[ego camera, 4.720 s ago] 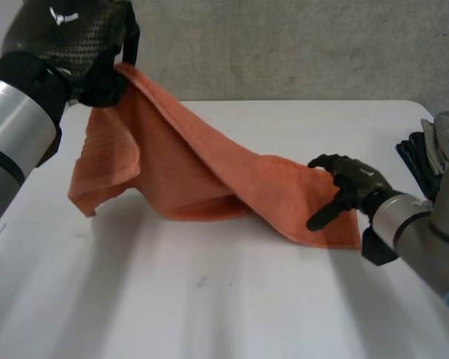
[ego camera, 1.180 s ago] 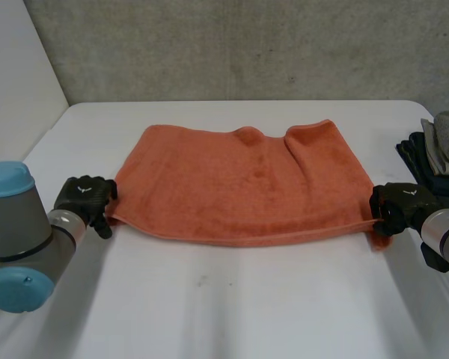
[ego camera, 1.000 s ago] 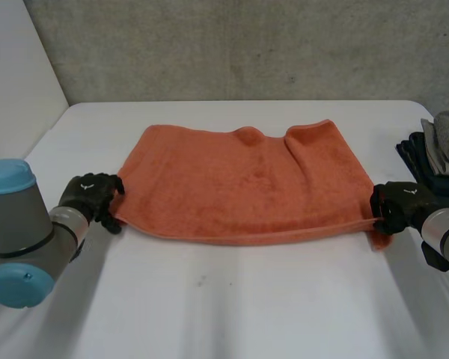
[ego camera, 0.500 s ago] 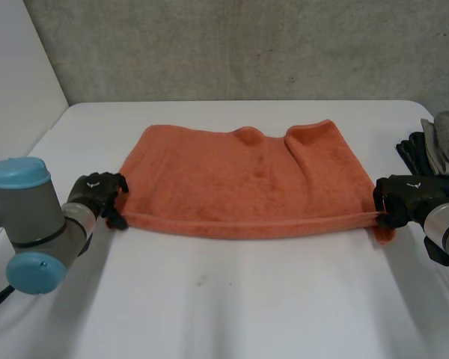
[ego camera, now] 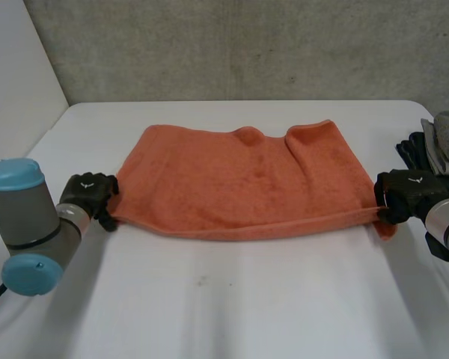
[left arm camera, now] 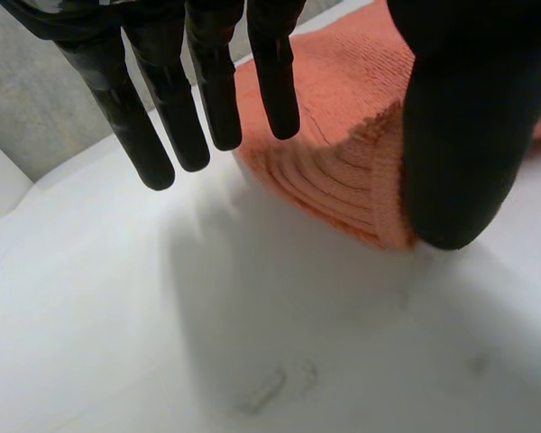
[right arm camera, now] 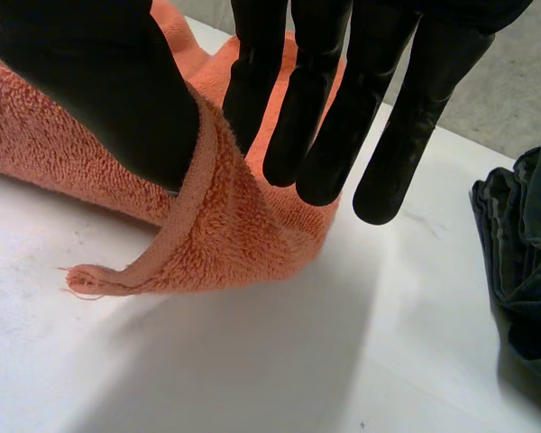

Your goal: Fold the laundry.

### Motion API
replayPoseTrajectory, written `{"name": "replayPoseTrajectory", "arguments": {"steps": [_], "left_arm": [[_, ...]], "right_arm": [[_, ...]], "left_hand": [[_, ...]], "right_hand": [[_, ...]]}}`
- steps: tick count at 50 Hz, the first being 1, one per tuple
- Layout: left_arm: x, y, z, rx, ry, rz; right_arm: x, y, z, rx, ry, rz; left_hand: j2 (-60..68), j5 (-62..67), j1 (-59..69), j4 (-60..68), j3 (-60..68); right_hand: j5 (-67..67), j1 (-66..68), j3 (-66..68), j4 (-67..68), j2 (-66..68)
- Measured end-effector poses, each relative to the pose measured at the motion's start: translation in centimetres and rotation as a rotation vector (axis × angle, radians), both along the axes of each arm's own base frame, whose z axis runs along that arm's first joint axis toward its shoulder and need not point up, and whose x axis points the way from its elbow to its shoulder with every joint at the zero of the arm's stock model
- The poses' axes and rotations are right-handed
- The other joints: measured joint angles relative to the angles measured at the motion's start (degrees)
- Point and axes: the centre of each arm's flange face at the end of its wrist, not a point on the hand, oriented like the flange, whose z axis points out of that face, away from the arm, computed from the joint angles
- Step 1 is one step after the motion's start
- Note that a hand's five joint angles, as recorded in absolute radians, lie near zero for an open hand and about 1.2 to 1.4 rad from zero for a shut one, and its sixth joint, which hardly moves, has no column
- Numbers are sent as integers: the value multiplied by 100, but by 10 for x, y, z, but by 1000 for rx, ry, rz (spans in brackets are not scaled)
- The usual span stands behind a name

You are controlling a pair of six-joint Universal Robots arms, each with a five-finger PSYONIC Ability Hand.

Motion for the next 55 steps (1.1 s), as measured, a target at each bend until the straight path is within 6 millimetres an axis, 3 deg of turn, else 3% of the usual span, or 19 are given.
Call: {"name": "replayPoseTrajectory", "arguments": {"steps": [10,11,14,16,20,25,31,32,39,44,47,51,55], "left_arm": [[-2,-7,6,-26,14,2],[-2,-8,7,-30,19,4],[-1,-10,9,-35,32,10],[0,-13,11,-38,46,20],[3,-13,18,-42,60,33],[7,0,45,-58,64,37],[15,48,87,-49,-33,-1],[17,66,95,-37,-99,-26],[28,138,104,41,-440,-178],[31,164,100,66,-577,-264],[30,164,98,60,-583,-272],[23,145,89,27,-562,-268],[12,110,76,-16,-532,-252]], "right_arm": [[1,2,-2,7,2,3],[1,2,-2,7,2,4],[1,2,-2,6,6,6],[1,3,-2,5,17,11],[1,4,2,-11,65,33],[0,10,21,-60,193,86],[-2,35,56,-74,397,186],[-3,43,64,-64,443,215],[-3,77,81,32,578,341],[-4,93,80,112,655,436],[-4,92,77,120,666,443],[-3,75,62,113,682,418],[4,50,50,43,691,361]], "left_hand": [[295,291,361,302,313],[1433,1356,1630,1416,1437],[3212,3117,3535,3196,3200],[3833,3602,3742,3815,3816],[3903,3602,3742,3901,3881],[3907,3603,3742,3903,3883],[3909,3602,3742,3903,3883],[3910,3602,3742,3903,3884],[3919,3602,3742,3905,3903],[3920,3602,3742,3905,3904],[3920,3602,3742,3905,3904],[3920,3603,3742,3905,3904],[3921,3602,3742,3907,3906]], "right_hand": [[0,0,0,0,0],[0,0,0,0,0],[0,0,0,0,0],[-1,0,0,0,0],[0,0,0,0,0],[0,0,0,0,0],[0,0,0,0,0],[0,0,0,0,0],[0,0,0,1,0],[0,0,0,1,0],[0,0,0,1,0],[0,0,0,1,0],[0,0,0,1,0]]}}
